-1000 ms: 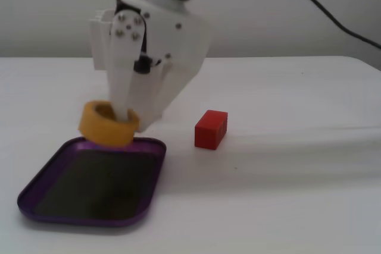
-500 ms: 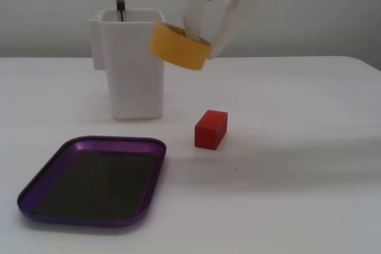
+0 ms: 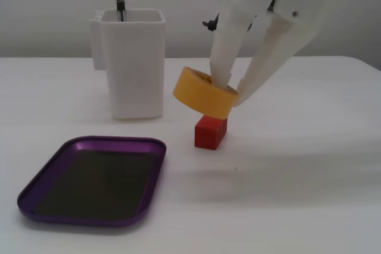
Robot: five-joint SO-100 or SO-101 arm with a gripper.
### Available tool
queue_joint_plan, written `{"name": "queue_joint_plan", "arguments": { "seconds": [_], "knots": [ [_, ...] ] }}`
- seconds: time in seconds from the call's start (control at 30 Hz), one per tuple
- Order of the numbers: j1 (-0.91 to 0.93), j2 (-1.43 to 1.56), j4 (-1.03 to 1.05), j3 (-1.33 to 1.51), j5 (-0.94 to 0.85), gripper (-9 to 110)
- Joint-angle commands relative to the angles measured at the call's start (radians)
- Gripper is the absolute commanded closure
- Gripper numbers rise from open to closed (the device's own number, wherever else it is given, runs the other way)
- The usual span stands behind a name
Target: Remove the yellow tape from the box.
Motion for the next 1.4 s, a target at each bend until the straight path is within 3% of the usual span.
{"name": "queue_joint_plan", "arguments": {
  "seconds": [0.0,0.43,1.13,1.37],
  "knots": [
    [-0.005,-0.015,-0.018,-0.006,0.005,102],
    [-0.009,-0.123,-0.146,0.092,0.043,102],
    [-0.110,-0.106,-0.130,0.143,0.034,101],
    [-0.110,-0.104,-0.072,0.137,0.032,87]
  ]
}}
